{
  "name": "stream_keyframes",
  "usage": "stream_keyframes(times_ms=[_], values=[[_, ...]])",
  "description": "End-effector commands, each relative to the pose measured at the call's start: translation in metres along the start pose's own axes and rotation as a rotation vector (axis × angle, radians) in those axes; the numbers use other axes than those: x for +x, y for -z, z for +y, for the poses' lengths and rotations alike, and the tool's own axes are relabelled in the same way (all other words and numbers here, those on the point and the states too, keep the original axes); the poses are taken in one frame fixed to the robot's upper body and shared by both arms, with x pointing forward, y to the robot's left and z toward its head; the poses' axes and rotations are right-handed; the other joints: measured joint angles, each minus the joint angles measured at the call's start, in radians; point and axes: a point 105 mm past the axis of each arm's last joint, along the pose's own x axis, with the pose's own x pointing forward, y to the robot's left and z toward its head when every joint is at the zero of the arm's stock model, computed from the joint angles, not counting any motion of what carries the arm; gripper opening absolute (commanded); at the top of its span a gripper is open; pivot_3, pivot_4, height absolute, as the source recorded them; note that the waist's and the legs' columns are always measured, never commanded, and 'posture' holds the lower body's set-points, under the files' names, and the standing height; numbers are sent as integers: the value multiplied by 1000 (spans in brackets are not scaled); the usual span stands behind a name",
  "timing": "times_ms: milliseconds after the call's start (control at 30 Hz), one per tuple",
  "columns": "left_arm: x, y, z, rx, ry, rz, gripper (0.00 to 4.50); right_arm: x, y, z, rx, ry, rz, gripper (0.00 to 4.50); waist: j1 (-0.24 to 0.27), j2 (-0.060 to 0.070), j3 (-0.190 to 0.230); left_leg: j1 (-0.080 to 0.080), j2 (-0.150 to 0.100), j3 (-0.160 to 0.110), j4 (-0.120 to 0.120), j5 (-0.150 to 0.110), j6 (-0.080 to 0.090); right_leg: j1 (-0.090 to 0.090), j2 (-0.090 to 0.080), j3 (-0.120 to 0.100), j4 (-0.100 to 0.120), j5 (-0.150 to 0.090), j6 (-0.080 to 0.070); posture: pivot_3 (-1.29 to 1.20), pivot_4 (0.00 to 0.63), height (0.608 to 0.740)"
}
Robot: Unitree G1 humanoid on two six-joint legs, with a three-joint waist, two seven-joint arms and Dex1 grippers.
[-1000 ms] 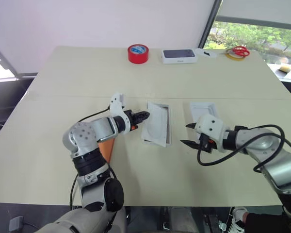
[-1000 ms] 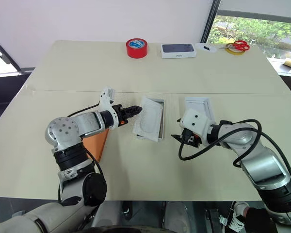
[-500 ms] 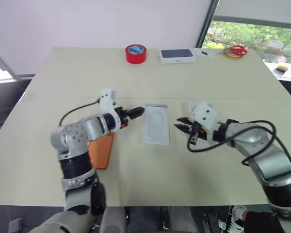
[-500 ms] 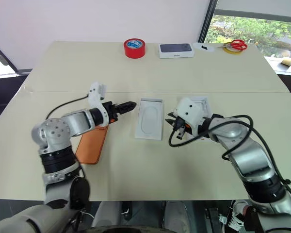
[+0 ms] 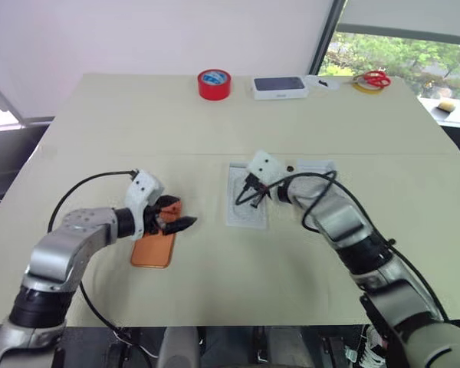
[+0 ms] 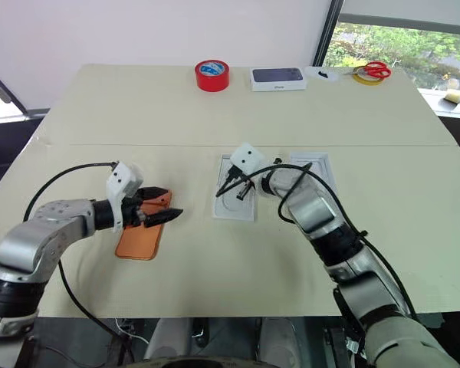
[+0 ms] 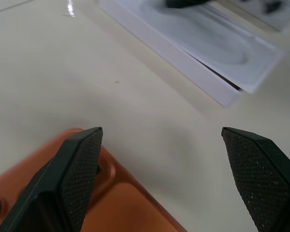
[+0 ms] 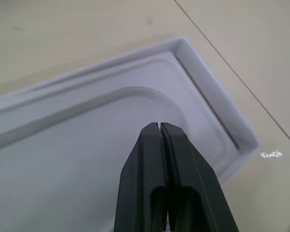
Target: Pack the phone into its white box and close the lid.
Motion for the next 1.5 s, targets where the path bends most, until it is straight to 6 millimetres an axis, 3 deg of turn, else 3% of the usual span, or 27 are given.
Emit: stream_keyframes(times_ms=[33, 267, 500, 633, 700, 867, 1133, 1367, 1500], values=[[-8, -16, -12, 64, 48, -67, 4138, 4, -8, -14, -35, 68, -11, 77, -5, 0, 0, 0, 0, 0, 0, 0, 0, 0, 0, 0, 0, 0, 0, 0, 150, 730], [-10, -15, -13, 50, 19, -72, 4138, 10, -13, -19, -75, 116, -38, 77, -8, 0, 0, 0, 0, 0, -1, 0, 0, -1, 0, 1, 1, 0, 0, 0, 150, 730], [-14, -16, -1, 19, -47, -86, 4138, -2, -33, -8, -132, 85, -149, 77, -8, 0, 0, 0, 0, 1, -1, 0, 0, -2, 0, 2, 3, 0, 0, 0, 150, 730], [-30, -19, 27, -97, -193, -109, 4138, -20, -54, 26, -126, -66, -273, 77, -8, 0, 0, 0, 1, 0, -1, -1, 1, -3, 0, 2, 4, 0, 0, 0, 150, 730], [-42, -10, 44, -215, -281, -75, 4319, -29, -60, 52, -122, -188, -308, 27, -8, 0, 0, 0, 1, -2, -1, -2, 4, -3, 0, 2, 5, 0, 0, 0, 150, 730], [-73, 16, 52, -336, -417, 16, 4319, -30, -55, 93, -157, -370, -267, 27, -15, 0, 0, 0, 1, -2, -1, -2, 4, -4, 0, 2, 5, 0, 0, 0, 150, 730], [-83, 41, 33, -579, -400, 76, 4319, -20, -50, 126, -222, -519, -190, 27, -7, -1, 0, 0, 0, -2, -1, -2, 4, -8, -1, 2, 5, 0, 0, 0, 150, 730], [-47, 48, -13, -638, -200, 144, 4319, -15, -47, 146, -251, -575, -160, 27, -7, 0, -1, 1, 0, -2, -1, -2, 3, -8, -1, 2, 6, 0, 0, 0, 150, 730], [-34, 43, -25, -654, -135, 129, 4319, -14, -46, 145, -236, -566, -147, 27, -3, 0, -2, 2, -1, -3, -1, -2, 3, -6, -2, 2, 6, 0, 0, 0, 150, 730]])
